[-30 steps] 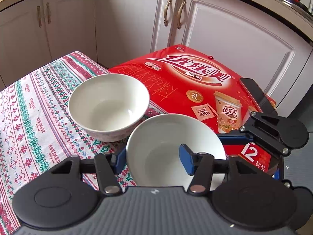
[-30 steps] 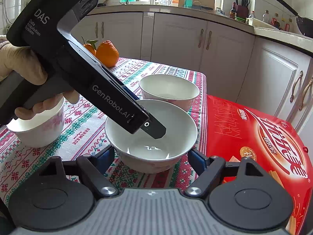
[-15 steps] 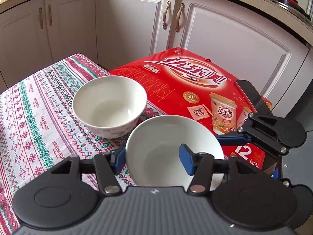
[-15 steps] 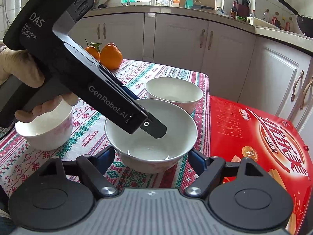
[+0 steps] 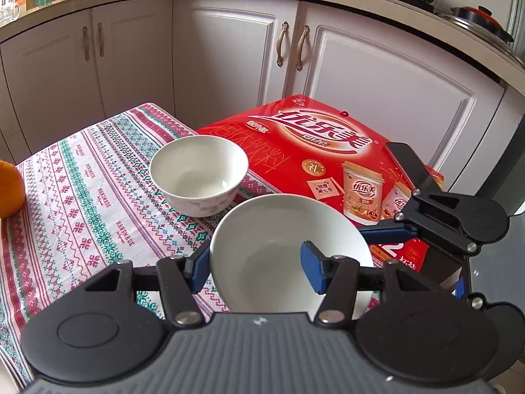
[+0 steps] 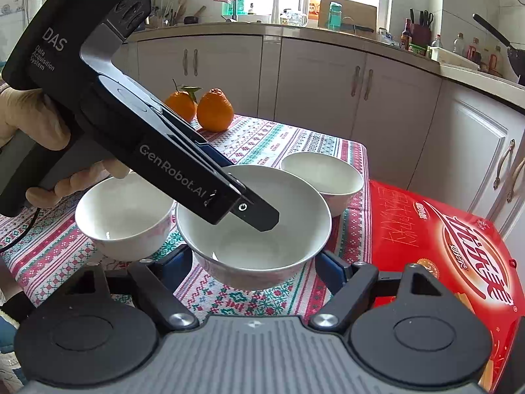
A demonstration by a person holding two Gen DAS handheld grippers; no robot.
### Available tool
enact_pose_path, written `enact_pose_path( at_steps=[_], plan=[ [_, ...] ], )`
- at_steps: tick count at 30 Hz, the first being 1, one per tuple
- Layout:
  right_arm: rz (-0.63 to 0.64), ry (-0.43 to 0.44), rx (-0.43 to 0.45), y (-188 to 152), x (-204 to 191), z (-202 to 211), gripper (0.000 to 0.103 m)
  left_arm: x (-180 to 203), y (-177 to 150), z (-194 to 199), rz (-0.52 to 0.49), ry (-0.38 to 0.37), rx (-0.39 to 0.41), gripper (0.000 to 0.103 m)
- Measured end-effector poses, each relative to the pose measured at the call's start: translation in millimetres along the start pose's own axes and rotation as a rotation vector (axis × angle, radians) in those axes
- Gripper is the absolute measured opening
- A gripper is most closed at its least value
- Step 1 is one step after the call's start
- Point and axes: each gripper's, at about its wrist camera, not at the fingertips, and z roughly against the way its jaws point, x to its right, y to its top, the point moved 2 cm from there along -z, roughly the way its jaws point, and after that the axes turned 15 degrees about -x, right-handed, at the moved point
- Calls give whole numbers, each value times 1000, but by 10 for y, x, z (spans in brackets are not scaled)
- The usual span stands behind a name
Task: Organize plates and bowls
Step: 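Carry the white bowl with the left gripper over the bowl beside the right gripper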
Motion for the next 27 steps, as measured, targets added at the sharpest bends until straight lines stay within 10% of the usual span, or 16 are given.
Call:
enact_pose_path(
  at_steps=[27],
  plan=[
    [142, 100, 24, 369, -846, 9, 85, -530, -717, 668, 142, 84, 88, 59]
  ],
)
